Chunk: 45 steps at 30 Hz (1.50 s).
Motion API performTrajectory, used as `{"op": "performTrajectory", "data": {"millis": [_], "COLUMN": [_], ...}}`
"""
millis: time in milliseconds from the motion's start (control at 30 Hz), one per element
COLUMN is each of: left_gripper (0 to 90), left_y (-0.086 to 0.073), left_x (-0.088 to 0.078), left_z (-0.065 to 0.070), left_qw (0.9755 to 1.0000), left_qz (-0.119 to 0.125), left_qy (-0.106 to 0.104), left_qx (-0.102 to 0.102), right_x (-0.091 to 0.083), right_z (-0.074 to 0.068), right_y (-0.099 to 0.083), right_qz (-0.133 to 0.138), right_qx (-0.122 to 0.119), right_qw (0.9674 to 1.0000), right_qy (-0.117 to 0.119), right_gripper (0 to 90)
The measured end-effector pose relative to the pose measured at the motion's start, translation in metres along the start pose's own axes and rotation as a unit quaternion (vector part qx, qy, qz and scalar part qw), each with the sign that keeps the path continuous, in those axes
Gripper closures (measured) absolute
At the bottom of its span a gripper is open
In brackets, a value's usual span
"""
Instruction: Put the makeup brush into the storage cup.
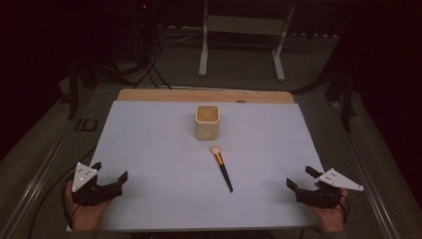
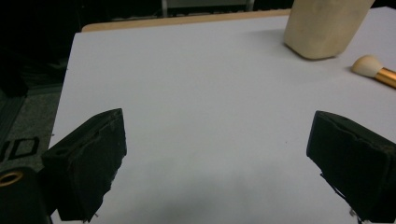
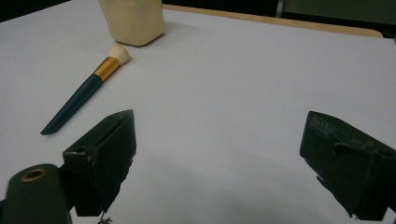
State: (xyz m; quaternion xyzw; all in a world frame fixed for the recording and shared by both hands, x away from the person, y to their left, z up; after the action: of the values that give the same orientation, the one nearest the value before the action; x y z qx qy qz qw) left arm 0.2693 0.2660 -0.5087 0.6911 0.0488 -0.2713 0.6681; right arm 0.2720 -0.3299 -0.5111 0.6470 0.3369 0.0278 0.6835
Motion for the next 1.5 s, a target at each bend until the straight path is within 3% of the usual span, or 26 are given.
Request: {"op": "performTrajectory", "data": {"millis": [367, 600, 1500], "left_gripper": [6.7, 7.5, 8.1], "left_y": [0.0022, 0.0016, 0.0021], "left_x": [-0.0011, 0.0002, 0.0017], "left_z": [0.0037, 0.006, 0.0089], "left_qw": [0.9998, 0.9997, 0.9993], "left_qz": [0.012, 0.007, 0.009], "left_qy": [-0.005, -0.009, -0.013], "left_qx": [0.014, 0.023, 0.033], "right_x": [-0.0008, 0.0002, 0.0033], "right_z": [0.0005, 0.0002, -0.0045], "right_y": [0.0007, 0.0015, 0.0065], "right_qz": [0.002, 0.001, 0.005], "right_qx": [-0.003, -0.003, -0.007], "right_qw": [1.0, 1.0, 0.9999], "right_qy": [-0.003, -0.002, 0.006], "right_gripper": [10.7, 10.7, 10.7]}}
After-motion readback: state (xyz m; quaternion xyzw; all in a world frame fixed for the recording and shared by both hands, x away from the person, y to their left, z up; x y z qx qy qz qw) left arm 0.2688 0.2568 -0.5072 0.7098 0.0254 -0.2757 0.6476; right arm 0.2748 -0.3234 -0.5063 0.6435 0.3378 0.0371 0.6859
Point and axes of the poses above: each handheld gripper's, and its own axes: x roughly forward along the jaws, y roughly out of its top, z roughly to its right, the point moved 5 cm from there along x, roughly forward along the jaws, and after that the axes turned 1 degree about z, right-handed, at the moved point
